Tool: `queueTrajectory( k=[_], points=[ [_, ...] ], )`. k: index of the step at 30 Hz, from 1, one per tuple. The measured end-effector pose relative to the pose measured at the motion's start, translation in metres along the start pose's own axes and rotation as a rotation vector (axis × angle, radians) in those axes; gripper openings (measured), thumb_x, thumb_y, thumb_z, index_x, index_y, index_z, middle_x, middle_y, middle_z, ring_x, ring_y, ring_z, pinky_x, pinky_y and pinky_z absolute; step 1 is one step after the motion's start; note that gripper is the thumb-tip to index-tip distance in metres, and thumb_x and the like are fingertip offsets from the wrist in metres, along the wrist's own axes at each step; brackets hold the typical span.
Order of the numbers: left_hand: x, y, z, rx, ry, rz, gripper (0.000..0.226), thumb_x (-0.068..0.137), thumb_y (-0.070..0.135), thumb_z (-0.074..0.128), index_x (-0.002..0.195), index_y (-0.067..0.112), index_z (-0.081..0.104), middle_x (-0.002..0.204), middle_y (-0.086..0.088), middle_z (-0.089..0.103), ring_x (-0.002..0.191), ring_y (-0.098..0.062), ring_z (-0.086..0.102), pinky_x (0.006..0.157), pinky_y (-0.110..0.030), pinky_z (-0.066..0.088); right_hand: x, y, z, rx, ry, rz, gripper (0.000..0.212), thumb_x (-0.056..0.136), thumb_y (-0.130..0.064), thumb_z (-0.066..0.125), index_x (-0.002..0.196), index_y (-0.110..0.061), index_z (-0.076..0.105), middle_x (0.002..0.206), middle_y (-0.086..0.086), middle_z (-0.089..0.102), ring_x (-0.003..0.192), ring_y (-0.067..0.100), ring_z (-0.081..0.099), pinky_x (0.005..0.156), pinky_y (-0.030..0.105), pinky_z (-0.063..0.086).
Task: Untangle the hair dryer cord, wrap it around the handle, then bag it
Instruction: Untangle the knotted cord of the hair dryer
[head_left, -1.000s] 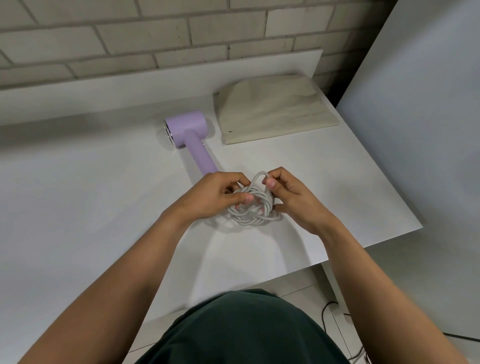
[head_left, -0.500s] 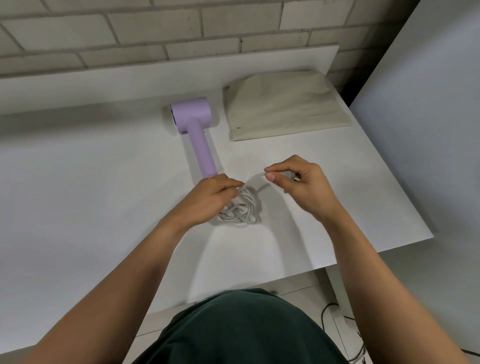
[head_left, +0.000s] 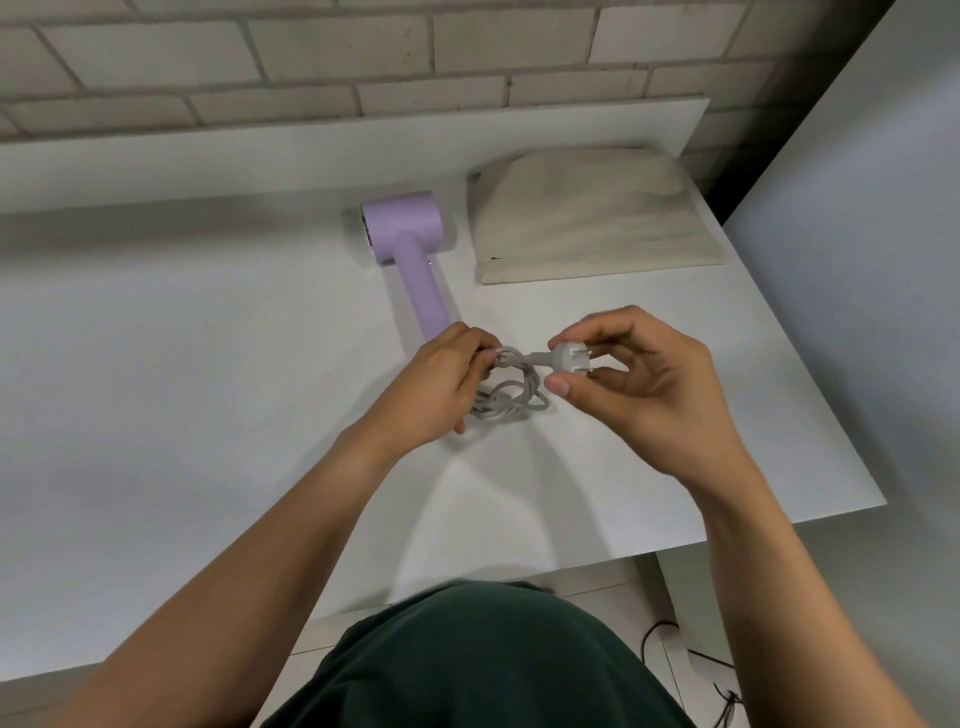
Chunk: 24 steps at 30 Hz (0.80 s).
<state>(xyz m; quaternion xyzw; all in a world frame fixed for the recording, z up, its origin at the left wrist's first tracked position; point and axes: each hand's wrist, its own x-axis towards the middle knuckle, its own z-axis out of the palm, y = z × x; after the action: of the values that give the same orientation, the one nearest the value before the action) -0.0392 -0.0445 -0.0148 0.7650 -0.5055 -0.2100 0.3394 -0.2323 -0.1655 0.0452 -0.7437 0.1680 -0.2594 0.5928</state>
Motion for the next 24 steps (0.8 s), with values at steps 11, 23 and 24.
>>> queueTrajectory(
  k=[11, 23, 24],
  points=[
    [-0.013, -0.016, -0.012, 0.200, 0.128, 0.076, 0.035, 0.109, 0.028, 0.039, 0.125, 0.014, 0.066, 0.115, 0.000, 0.054, 0.102, -0.021, 0.055, 0.093, -0.032, 0.047, -0.012, 0.005, 0.010, -0.308, -0.165, -0.217, 0.027, 0.079, -0.012, 0.090, 0.103, -0.008, 0.079, 0.100, 0.001, 0.076, 0.087, 0.023, 0.073, 0.076, 0.035, 0.062],
    [-0.010, -0.020, -0.025, -0.012, -0.185, -0.036, 0.023, 0.094, 0.028, 0.070, 0.117, 0.030, 0.071, 0.106, 0.009, 0.054, 0.099, 0.001, 0.057, 0.087, -0.006, 0.038, -0.017, 0.010, 0.010, -0.343, 0.030, -0.123, 0.028, 0.077, 0.002, 0.086, 0.098, -0.013, 0.074, 0.099, -0.002, 0.067, 0.085, 0.023, 0.066, 0.076, 0.031, 0.060],
    [-0.010, -0.023, -0.024, 0.005, -0.186, -0.025, 0.026, 0.091, 0.024, 0.074, 0.117, 0.029, 0.071, 0.107, 0.009, 0.055, 0.098, -0.001, 0.058, 0.086, -0.008, 0.039, -0.017, 0.010, 0.011, -0.343, 0.018, -0.107, 0.029, 0.077, 0.002, 0.086, 0.098, -0.014, 0.074, 0.099, -0.004, 0.067, 0.085, 0.022, 0.066, 0.076, 0.030, 0.060]
  ],
)
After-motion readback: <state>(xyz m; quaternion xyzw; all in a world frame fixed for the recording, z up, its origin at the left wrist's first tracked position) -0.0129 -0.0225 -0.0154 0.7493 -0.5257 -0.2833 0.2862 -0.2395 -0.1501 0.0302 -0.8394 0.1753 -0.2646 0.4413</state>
